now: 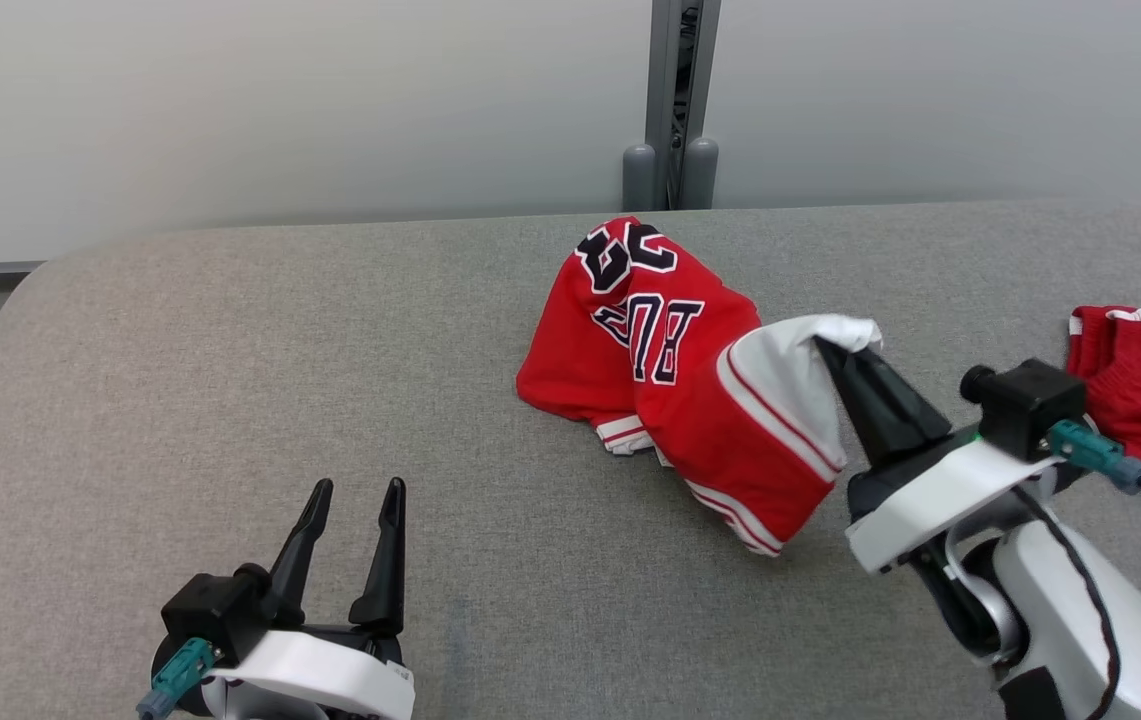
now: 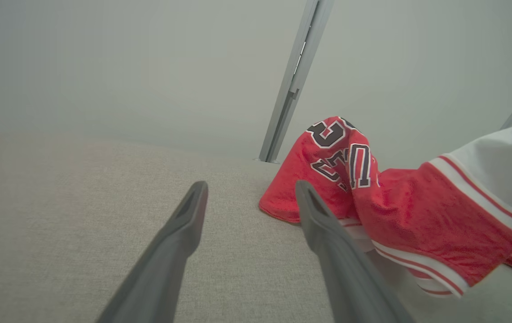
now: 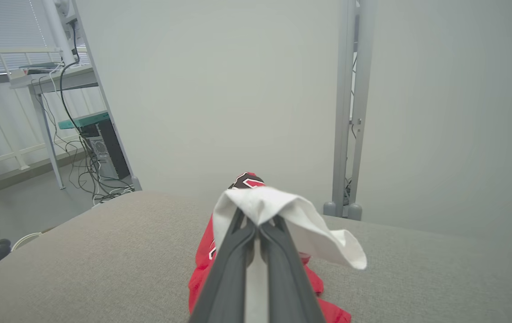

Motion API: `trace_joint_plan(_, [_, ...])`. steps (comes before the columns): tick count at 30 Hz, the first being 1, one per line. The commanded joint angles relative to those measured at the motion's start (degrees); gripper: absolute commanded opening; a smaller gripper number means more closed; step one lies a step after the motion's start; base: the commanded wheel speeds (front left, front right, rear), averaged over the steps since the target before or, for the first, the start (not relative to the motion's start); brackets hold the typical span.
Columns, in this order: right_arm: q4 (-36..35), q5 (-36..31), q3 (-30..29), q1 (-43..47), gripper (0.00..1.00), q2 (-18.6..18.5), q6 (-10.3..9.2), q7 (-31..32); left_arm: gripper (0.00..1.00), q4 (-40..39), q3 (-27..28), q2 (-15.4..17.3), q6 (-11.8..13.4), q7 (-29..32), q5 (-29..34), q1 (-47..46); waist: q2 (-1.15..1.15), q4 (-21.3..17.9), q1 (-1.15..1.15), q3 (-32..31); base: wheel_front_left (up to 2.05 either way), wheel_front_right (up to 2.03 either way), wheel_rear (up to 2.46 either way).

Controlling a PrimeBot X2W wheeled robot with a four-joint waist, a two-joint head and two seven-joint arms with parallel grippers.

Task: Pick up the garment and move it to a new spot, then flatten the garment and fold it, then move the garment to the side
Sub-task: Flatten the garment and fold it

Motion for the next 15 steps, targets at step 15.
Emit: trace_joint_plan(15, [-8.26,-9.18,-15.63,-8.13,0.0,-2.44,0.01,7.56,1.0,-0.29,-0.35,0.23,0.38,-0.2,-0.37,1.73,0.0,1.18,0.0,-1.6,0.0,0.0,0.0])
